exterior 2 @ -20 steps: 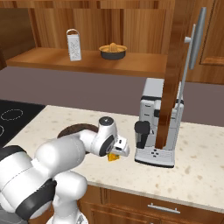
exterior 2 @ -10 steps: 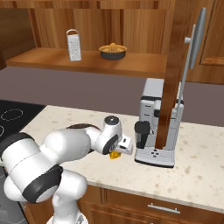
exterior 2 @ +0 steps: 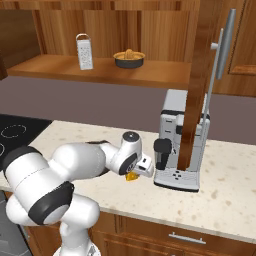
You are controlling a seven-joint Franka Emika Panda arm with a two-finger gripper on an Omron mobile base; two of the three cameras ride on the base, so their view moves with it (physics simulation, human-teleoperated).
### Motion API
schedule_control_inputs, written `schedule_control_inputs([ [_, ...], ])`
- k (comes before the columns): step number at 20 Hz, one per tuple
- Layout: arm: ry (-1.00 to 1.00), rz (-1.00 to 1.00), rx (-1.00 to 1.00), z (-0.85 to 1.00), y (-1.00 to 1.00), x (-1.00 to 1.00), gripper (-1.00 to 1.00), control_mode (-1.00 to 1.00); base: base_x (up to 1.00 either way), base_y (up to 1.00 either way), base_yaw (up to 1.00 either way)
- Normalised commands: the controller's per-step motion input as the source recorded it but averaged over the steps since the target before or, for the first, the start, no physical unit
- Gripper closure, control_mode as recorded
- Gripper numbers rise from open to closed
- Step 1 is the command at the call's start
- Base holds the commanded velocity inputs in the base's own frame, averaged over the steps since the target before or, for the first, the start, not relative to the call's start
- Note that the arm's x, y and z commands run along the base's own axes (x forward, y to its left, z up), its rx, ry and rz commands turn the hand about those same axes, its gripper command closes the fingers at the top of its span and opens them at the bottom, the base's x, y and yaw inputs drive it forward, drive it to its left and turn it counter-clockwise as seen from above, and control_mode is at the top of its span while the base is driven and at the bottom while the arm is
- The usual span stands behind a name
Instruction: Pick the cheese from the fridge and the cheese grater from the cabinet and place them next to the salad bowl.
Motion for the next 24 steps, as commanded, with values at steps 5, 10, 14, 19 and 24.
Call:
schedule_control_inputs([
  [5,0.0,-0.14,-0.02,0.0,0.01,-0.12,-1.0,-1.0,0.0,0.0,0.0],
  [10,0.0,-0.1,-0.02,0.05,0.08,-0.15,-1.0,-1.0,0.0,0.0,0.0],
  [14,0.0,-0.08,0.0,0.07,0.09,-0.14,-1.0,-1.0,0.0,0.0,0.0],
  [19,0.0,-0.07,0.0,0.22,0.09,-0.15,-1.0,-1.0,0.0,0.0,0.0],
  [24,-0.03,-0.03,-0.02,0.38,0.18,-0.28,-1.0,-1.0,0.0,0.0,0.0],
])
